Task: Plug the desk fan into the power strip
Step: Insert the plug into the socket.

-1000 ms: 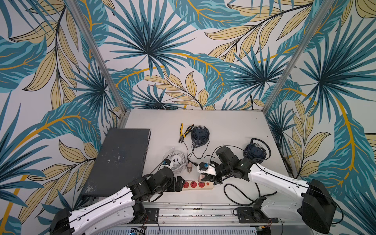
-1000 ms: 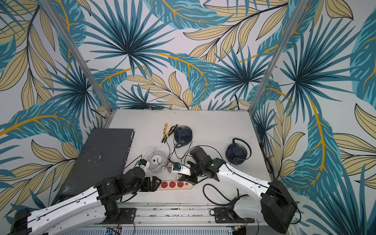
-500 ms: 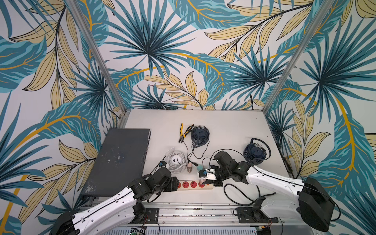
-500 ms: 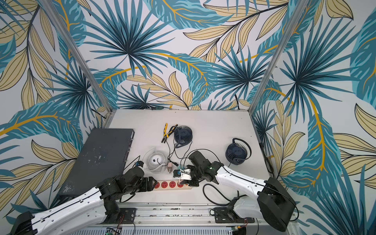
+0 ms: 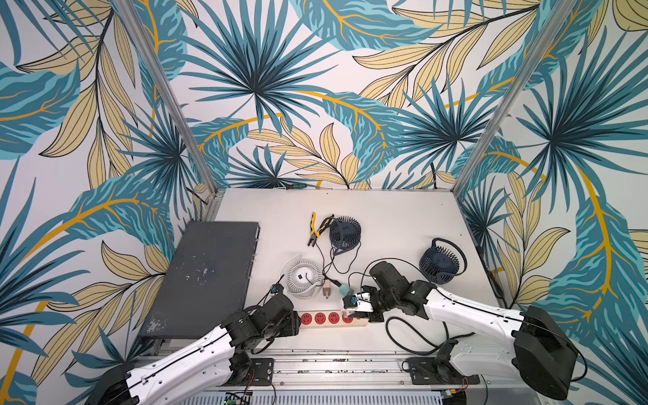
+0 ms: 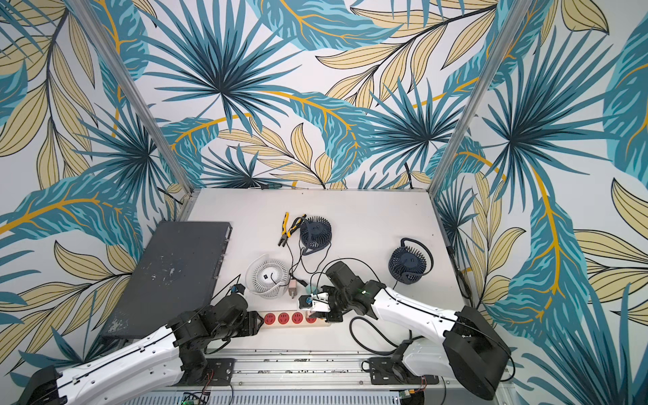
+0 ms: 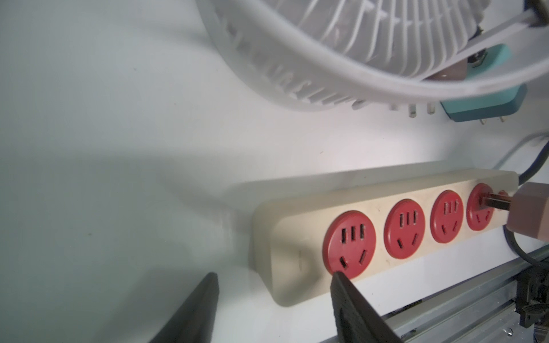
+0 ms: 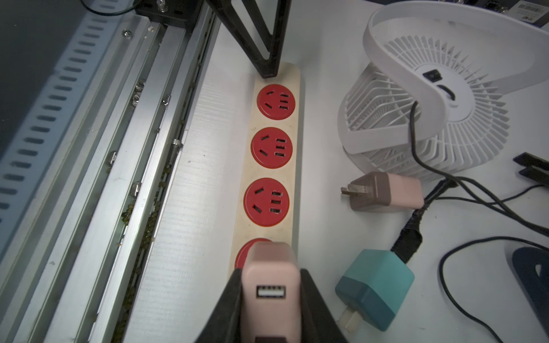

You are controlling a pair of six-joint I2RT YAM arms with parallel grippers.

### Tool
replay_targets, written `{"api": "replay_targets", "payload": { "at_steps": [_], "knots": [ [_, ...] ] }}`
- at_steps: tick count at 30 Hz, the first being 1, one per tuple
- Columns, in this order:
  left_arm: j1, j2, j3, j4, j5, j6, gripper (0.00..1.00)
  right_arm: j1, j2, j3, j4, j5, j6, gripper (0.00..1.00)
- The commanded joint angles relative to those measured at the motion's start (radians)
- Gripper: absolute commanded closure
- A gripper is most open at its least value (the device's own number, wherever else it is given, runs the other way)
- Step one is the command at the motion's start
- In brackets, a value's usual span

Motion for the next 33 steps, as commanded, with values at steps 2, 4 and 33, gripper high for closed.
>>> {"api": "replay_targets", "payload": {
  "at_steps": [2, 4, 33],
  "knots": [
    [0.004, -0.034, -0.027, -0.032, -0.022, -0.019, 0.40, 0.002, -0.014, -0.036, -0.036, 0.007, -0.030, 1.00],
    [0.004, -0.046, -0.033, -0.034, -0.025, -0.024, 0.41, 0.001, -0.011, -0.039, -0.042, 0.017, -0.033, 1.00],
    [0.004, -0.101, -0.081, 0.011, -0.029, -0.037, 0.45, 0.006, 0.143, -0.007, -0.148, 0.229, -0.041, 1.00]
  ]
}}
